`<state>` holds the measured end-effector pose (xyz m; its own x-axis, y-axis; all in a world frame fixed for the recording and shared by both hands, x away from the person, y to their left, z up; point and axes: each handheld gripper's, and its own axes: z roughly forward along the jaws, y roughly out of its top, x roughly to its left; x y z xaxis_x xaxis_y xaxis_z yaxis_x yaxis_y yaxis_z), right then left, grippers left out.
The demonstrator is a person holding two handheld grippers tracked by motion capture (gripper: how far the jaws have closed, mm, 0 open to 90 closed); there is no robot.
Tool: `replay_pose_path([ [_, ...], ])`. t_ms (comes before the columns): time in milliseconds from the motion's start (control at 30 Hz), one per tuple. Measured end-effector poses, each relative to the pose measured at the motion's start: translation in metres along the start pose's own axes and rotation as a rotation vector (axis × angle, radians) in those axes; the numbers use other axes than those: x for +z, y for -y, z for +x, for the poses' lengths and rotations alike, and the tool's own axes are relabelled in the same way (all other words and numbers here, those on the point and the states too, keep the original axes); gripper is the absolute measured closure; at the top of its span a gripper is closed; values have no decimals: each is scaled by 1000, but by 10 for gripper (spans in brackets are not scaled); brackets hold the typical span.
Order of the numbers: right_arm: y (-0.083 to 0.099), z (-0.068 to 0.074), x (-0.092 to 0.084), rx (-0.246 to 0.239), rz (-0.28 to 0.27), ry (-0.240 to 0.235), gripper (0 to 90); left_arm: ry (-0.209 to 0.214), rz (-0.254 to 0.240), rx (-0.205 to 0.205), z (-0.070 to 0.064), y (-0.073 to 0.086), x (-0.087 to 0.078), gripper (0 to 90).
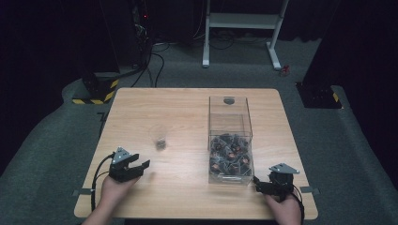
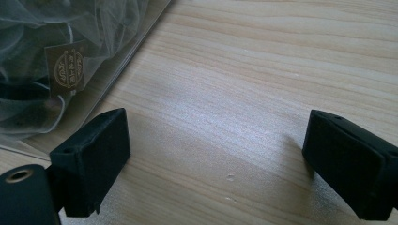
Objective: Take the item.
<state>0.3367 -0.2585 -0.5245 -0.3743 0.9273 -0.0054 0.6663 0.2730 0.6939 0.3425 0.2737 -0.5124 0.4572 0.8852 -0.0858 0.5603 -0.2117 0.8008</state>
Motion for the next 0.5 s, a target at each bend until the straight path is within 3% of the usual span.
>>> replay_pose_path([
  [100,0,0,0,0,0,0,77,0,24,1,-2,8,3,394],
  [200,0,0,0,0,0,0,77,-14,51,30,-5,14,5,376],
  [433,0,0,0,0,0,0,77,-45,80,87,-13,16,7,320],
  [500,0,0,0,0,0,-1,77,-43,81,83,-13,16,7,309],
])
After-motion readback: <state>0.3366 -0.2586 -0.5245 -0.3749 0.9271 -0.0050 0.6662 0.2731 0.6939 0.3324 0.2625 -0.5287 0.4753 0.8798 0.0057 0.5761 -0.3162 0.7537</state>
